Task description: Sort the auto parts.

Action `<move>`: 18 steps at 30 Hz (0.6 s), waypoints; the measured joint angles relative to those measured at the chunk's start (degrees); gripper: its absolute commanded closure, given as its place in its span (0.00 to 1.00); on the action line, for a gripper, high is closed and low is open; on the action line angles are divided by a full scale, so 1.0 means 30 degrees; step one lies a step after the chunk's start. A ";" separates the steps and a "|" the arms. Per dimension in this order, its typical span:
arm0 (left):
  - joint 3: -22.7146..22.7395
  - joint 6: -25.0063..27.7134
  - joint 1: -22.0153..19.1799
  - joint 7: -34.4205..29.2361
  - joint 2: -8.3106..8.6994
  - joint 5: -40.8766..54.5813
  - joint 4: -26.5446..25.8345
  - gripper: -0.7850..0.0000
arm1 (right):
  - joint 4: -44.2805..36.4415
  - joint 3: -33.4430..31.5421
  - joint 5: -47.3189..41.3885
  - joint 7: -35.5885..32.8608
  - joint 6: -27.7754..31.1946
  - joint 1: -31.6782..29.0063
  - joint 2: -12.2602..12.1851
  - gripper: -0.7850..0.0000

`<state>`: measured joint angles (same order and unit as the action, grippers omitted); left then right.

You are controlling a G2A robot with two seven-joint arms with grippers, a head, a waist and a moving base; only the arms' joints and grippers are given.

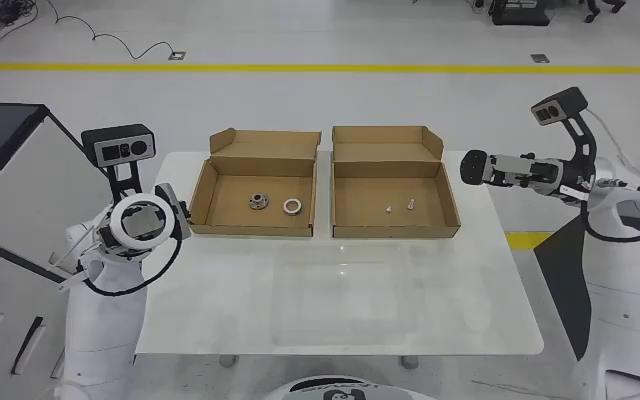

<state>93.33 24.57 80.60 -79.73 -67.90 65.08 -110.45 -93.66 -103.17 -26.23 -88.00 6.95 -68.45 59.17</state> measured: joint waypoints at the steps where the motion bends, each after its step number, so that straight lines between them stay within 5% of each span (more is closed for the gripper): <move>1: 0.0000 0.0000 0.0000 0.0000 0.0000 0.0000 0.0000 1.00 | 0.0000 0.0000 0.0000 0.0000 0.0000 0.0000 0.0000 0.00; 14: -0.0008 -0.0022 0.0004 0.0032 -0.0001 -0.0020 -0.0022 1.00 | 0.0000 0.0000 0.0000 0.0000 0.0000 0.0000 0.0000 0.00; 18: -0.0615 -0.0370 -0.0249 0.1505 -0.0029 -0.1612 -0.0344 1.00 | 0.0000 0.0000 0.0000 0.0000 0.0000 0.0000 0.0000 0.00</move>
<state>91.49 23.46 79.86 -75.21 -67.99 60.25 -111.49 -93.66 -103.17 -26.23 -88.00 6.95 -68.45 59.17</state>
